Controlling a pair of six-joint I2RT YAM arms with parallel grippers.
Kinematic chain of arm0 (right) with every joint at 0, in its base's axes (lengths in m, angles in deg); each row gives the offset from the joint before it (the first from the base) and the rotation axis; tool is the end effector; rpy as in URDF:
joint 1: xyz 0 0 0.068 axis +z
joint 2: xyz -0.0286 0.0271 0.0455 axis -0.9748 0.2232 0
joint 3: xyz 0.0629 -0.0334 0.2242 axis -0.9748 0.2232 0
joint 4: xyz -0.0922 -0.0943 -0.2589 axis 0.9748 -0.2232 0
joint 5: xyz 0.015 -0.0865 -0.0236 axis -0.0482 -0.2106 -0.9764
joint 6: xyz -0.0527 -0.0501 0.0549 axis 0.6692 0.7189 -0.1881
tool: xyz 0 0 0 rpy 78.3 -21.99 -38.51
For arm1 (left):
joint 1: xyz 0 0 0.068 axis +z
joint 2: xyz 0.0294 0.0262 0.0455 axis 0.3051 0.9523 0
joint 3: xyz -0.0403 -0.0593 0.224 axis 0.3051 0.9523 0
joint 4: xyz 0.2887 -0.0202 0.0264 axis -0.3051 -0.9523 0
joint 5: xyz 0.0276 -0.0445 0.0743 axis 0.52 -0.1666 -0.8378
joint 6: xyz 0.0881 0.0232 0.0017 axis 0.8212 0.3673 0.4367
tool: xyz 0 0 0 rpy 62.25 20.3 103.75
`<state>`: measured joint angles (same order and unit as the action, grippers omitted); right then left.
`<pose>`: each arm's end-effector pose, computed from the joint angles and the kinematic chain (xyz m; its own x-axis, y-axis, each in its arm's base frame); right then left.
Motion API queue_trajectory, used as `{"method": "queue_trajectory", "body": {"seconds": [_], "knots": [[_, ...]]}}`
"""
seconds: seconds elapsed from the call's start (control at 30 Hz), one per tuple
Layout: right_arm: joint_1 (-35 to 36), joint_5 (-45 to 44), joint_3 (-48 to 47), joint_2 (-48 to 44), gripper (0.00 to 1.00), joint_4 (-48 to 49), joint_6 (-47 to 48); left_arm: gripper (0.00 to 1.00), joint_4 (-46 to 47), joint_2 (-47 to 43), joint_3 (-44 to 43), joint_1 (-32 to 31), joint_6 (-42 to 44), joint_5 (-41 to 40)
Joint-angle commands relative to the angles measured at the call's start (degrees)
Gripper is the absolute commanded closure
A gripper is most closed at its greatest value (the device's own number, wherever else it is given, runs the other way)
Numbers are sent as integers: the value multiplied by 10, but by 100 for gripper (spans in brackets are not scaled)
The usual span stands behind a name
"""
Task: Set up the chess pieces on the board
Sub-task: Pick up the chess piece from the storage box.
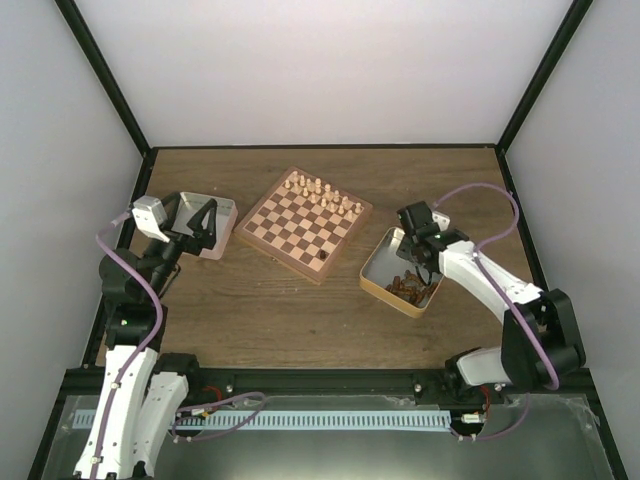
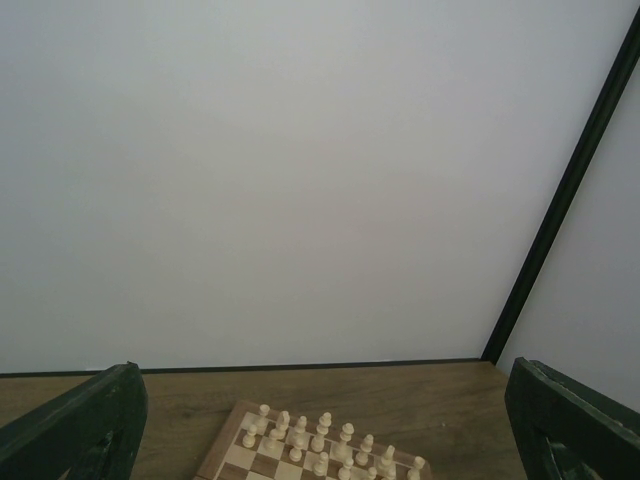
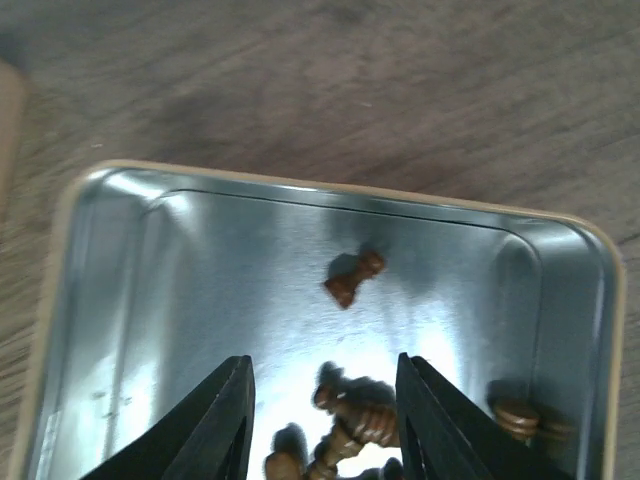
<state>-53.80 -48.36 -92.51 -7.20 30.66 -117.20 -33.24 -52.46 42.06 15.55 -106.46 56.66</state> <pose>0.3029 0.1018 0.1328 -0.7514 0.3842 -0.5365 0.3870 0.9151 0.1134 0.2488 -0.0372 0.3374 0.0568 -0.2898 -0.9554 0.4056 0.8811 -0.2431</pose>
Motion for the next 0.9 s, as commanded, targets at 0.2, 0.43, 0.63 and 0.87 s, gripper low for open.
{"method": "queue_trajectory", "body": {"seconds": [0.2,0.43,0.63,0.87], "knots": [[-43,6,33,64,61,88,-95,0,6,-2,4,3,3,2],[-44,-11,33,103,58,115,-111,0,5,-3,4,3,3,0],[-44,-23,11,143,50,106,-110,0,4,-4,4,3,2,0],[-45,-42,27,152,53,94,-127,0,5,-3,6,2,1,-1]]}}
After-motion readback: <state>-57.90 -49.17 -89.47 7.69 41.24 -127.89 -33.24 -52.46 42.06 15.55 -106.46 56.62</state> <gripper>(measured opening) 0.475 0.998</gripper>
